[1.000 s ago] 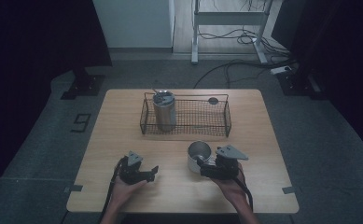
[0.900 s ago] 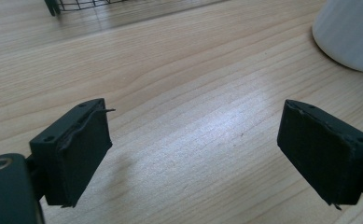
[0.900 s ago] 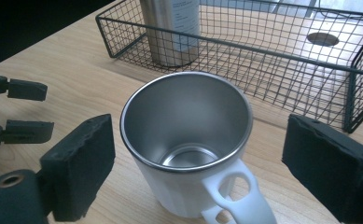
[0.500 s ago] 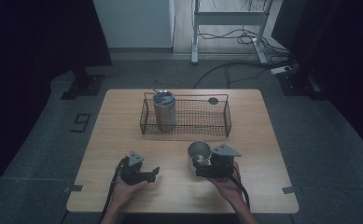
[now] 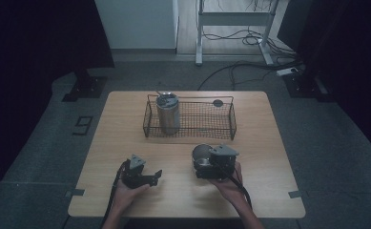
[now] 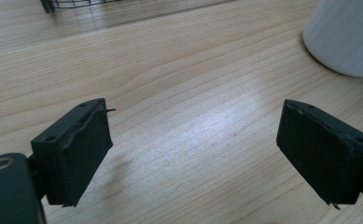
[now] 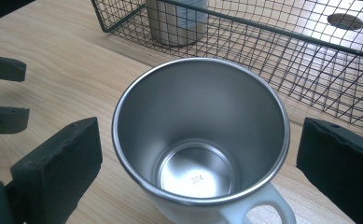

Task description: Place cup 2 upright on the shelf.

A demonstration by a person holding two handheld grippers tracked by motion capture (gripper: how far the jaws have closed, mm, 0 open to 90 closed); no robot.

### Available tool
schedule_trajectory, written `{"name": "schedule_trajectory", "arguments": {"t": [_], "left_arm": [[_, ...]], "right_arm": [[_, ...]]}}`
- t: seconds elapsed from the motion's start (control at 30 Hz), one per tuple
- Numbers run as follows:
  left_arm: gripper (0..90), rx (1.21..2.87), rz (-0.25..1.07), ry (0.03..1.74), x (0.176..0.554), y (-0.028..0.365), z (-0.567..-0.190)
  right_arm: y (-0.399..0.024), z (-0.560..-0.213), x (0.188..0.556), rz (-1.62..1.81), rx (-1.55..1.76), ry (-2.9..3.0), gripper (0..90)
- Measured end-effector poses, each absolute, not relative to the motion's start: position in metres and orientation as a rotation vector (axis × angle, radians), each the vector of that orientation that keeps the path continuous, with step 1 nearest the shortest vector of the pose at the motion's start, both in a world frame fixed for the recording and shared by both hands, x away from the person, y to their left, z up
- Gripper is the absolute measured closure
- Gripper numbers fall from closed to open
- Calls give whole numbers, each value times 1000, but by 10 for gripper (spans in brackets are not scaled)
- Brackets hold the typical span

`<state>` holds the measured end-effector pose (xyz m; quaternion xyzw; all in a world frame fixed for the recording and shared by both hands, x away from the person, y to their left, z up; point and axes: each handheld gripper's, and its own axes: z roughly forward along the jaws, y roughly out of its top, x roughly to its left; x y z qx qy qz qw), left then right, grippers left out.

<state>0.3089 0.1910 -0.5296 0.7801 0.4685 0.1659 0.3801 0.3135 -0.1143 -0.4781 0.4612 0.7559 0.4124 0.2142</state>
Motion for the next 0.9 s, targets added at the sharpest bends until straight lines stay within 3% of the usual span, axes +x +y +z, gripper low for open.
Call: {"name": "schedule_trajectory", "arguments": {"t": [0.7,0.9], "left_arm": [[101,1994,426,1202,309,192,-530],[101,1993,432,1200,309,191,-530]], "right_arm": [[-99,-485,324,1003,1247,2137,3],[-95,-491,326,944,1252,2139,49]]}}
